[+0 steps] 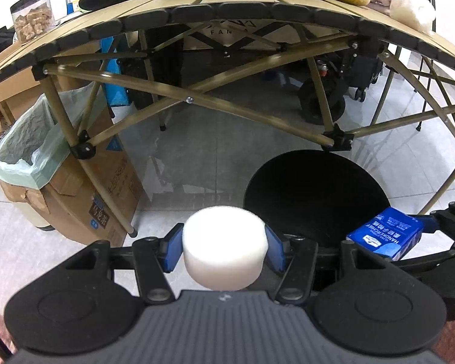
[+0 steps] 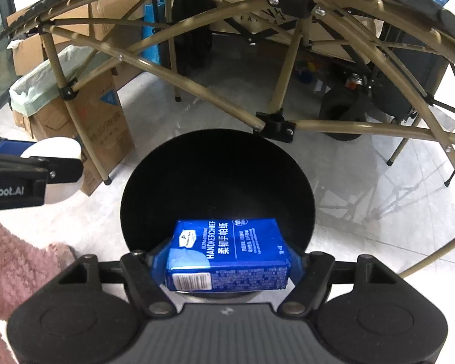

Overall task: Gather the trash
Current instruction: 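Lift both held items and carry them down over the black trash bin, then open the right tool over the bin while the left tool releases the sponge into it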

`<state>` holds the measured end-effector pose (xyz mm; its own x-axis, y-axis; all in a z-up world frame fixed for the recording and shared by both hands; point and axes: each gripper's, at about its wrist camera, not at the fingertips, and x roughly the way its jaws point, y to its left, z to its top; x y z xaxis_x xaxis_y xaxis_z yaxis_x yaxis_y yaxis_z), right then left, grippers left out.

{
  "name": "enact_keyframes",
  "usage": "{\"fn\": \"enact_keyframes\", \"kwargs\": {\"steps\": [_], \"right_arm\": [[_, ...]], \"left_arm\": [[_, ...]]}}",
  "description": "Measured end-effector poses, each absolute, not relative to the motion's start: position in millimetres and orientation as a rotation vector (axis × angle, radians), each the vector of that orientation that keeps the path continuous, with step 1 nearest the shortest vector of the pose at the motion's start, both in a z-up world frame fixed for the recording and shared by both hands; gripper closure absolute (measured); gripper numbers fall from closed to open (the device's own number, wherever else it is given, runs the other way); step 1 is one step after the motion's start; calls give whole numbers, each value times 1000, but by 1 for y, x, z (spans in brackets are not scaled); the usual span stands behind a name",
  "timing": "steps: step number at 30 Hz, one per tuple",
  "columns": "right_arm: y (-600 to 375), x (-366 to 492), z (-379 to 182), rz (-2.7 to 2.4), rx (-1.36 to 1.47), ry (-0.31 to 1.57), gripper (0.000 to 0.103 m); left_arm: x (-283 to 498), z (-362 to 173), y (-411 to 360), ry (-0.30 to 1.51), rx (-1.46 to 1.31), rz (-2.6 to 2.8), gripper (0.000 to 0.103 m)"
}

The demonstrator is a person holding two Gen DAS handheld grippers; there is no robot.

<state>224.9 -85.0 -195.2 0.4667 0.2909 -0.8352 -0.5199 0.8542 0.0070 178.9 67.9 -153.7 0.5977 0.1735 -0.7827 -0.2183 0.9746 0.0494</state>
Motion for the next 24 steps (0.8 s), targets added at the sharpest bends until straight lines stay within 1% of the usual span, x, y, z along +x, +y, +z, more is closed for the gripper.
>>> {"fn": "enact_keyframes", "kwargs": {"steps": [11,16,22,23,24], "right_arm": [[-66,260,-221,494,-238,945,31],[-59,269,-237,489,-251,970,31],[-60,272,-242,483,-257,987,30],[-59,273,-241,481,-256,989,26],[-59,274,-240,481,-254,988,16]], "left_arm": [[219,-166,70,865,-45,280,46],[228,-183,72,919,-52,265,46],[225,-185,79,923,-75,277,46],[225,-185,79,922,-77,276,46],[224,-184,79,921,-77,275,46]]}}
